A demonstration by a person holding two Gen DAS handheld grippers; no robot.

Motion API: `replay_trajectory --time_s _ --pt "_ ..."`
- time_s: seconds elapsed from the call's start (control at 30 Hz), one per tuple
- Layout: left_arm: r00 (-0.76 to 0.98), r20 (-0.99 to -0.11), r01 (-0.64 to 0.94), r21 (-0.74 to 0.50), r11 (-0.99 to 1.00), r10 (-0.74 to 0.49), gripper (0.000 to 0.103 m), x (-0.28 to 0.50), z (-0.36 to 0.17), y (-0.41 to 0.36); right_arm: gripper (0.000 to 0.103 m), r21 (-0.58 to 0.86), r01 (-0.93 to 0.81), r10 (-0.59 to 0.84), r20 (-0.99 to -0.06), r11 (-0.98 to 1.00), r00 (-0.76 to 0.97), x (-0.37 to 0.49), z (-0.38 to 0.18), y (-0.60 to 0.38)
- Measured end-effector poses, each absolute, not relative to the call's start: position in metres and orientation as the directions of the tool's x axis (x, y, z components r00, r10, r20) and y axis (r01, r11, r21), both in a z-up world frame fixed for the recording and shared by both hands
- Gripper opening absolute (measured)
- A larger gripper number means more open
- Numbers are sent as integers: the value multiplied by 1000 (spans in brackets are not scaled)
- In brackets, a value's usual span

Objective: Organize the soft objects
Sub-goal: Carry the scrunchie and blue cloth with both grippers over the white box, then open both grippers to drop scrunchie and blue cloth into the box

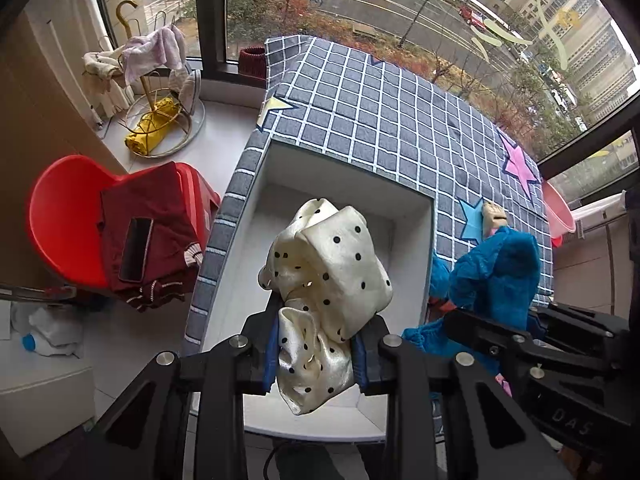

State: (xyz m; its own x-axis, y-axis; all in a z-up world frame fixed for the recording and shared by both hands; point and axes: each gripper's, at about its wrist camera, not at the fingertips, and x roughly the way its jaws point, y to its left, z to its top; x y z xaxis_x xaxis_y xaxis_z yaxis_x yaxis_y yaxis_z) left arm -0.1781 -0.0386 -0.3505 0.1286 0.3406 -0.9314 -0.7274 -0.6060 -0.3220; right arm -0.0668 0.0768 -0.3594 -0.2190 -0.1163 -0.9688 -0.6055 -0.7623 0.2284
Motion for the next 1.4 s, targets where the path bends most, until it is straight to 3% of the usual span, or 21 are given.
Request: replay_trajectory --time_s 0.73,1.4 --pt "70 -957 -698 -247 -672 280 32 -190 -389 27 24 160 -659 -48 -982 -735 -185 -98 -385 120" --pt "70 -972 -686 -209 -697 223 32 -182 -420 29 24 148 -670 -76 -988 -728 -135 -101 -414 125"
